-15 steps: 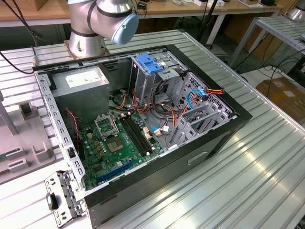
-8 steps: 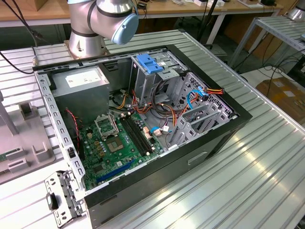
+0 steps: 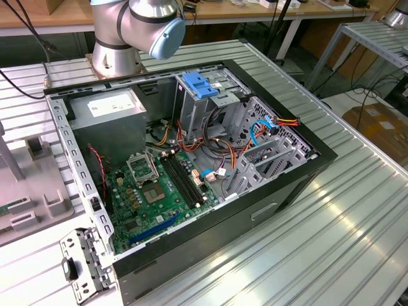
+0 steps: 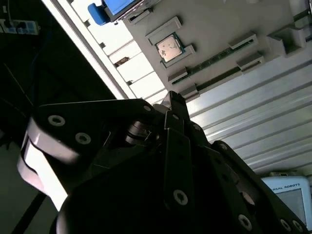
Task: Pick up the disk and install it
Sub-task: 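Pick up the disk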
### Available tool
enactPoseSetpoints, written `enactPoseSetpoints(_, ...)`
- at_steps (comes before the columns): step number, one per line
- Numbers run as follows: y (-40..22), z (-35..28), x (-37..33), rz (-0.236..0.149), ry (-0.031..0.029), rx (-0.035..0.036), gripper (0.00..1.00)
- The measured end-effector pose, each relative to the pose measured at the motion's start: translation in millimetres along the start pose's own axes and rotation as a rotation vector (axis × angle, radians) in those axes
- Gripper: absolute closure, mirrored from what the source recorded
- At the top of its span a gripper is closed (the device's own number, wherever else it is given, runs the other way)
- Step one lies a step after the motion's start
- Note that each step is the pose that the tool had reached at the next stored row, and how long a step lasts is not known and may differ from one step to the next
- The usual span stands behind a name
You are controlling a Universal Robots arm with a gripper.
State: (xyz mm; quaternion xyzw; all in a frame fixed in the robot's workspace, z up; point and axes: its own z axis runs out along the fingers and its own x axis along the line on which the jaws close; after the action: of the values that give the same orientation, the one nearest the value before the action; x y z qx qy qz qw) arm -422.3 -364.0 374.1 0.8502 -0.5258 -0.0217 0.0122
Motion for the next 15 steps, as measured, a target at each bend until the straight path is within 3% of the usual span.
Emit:
enactPoseSetpoints(5,-0.1,2.0,0.1,0.114,-0.0049,0.0025,0.89)
enactPoseSetpoints(11,-0.1,3.0,0.1,0.194,-0.0084,0.0046,0.89)
enactPoseSetpoints(15,-0.2,4.1,0.1,0.299,-0.0130,0.0072,0.89)
